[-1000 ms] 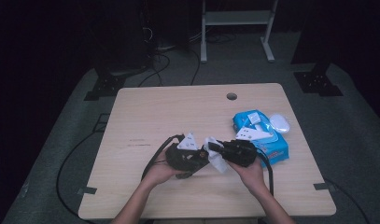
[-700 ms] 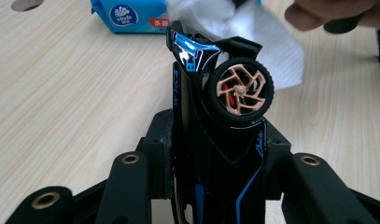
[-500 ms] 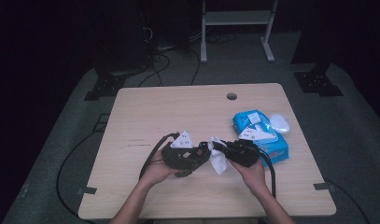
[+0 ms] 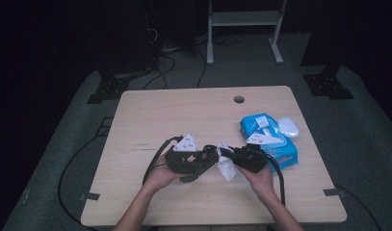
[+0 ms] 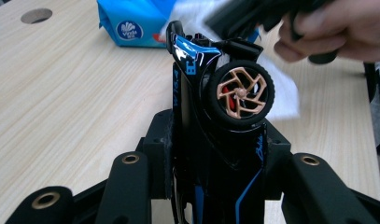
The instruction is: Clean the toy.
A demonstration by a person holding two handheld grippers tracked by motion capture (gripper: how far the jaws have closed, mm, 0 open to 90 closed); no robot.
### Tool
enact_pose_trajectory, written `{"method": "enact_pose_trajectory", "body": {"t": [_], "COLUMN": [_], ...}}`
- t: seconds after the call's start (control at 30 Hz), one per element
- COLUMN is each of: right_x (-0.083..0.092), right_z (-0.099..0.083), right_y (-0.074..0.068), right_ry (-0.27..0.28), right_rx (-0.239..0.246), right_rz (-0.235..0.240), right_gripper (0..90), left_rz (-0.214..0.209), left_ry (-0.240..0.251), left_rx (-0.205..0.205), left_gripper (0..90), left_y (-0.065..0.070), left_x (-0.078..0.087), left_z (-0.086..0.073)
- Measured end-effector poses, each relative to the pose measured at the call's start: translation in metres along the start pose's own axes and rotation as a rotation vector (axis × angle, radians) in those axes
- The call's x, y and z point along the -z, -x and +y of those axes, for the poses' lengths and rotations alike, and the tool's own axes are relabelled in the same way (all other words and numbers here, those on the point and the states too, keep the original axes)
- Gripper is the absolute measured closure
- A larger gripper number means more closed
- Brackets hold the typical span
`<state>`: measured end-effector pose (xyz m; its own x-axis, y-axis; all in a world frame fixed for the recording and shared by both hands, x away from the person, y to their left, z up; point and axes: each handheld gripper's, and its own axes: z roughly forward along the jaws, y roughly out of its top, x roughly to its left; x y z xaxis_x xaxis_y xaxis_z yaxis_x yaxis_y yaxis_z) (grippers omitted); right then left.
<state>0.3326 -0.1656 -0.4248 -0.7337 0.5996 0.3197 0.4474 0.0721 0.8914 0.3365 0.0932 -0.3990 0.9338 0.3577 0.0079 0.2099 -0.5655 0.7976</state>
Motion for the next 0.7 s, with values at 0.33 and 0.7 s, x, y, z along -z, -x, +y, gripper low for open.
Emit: {"method": "enact_pose_trajectory", "body": {"t": [0.33,0.7], "right_x": [-0.004,-0.005], "right_z": [-0.004,-0.008], "right_y": [0.001,0.007], "right_ry": [-0.027,-0.050], "right_rx": [0.002,-0.019], "right_rz": [-0.012,-0.024], "right_gripper": [80.3,80.3], "left_rz": [0.000,-0.004], "left_ry": [0.016,0.002], "left_rx": [0.010,0.009], "left_gripper": [57.3,57.3], "left_y": [-0.002,-0.003], "left_x": [0.002,-0.002], "left_z": [0.000,-0.001]}}
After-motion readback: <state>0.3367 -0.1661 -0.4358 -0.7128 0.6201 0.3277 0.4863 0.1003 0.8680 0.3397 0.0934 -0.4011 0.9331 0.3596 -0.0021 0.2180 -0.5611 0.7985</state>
